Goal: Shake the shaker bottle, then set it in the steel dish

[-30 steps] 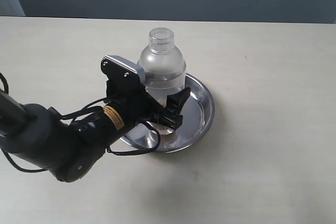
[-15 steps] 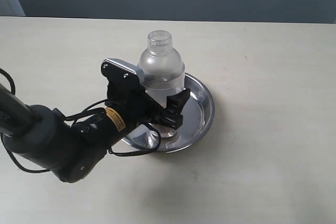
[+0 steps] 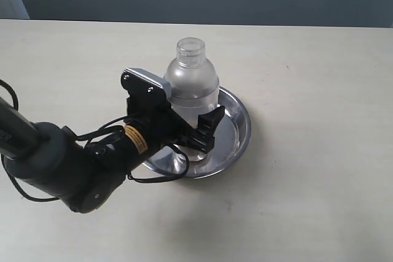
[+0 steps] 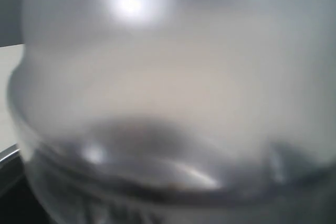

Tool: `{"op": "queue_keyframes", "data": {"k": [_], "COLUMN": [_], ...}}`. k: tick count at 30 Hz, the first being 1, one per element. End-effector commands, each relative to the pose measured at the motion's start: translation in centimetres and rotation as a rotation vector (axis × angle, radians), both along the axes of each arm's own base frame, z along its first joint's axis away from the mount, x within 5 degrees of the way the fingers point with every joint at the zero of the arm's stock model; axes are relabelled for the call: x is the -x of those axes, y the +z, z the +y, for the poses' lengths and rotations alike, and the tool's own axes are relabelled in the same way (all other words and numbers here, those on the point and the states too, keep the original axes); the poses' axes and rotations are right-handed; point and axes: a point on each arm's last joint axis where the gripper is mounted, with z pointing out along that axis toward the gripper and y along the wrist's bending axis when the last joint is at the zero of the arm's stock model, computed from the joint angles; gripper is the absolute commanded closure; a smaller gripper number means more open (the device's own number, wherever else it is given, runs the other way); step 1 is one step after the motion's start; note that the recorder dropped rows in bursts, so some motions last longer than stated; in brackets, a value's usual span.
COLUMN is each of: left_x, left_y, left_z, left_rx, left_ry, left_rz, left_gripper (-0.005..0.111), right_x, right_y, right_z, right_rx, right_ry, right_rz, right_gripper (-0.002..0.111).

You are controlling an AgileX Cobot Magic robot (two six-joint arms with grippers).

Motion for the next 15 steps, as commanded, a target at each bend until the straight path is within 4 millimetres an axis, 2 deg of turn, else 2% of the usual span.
{"op": "queue_keyframes", "data": {"k": [1, 15], "left_x": [0.14, 0.20], "left_y": [0.29, 0.49], "left_z": [-0.34, -0.47], "left_rx": [-0.001, -0.002], "left_ry": [-0.035, -0.052], "left_rz": [-0.021, -0.043], "left_gripper": [0.001, 0.001], "right_x": [0.01, 0.01], "right_y": [0.03, 0.03], "right_z": [0.00, 0.00], "right_rx": [0.006, 0.006], "right_ry": [0.003, 0.003], "right_rz": [-0.012, -0.012], "right_gripper": [0.109, 0.109]}}
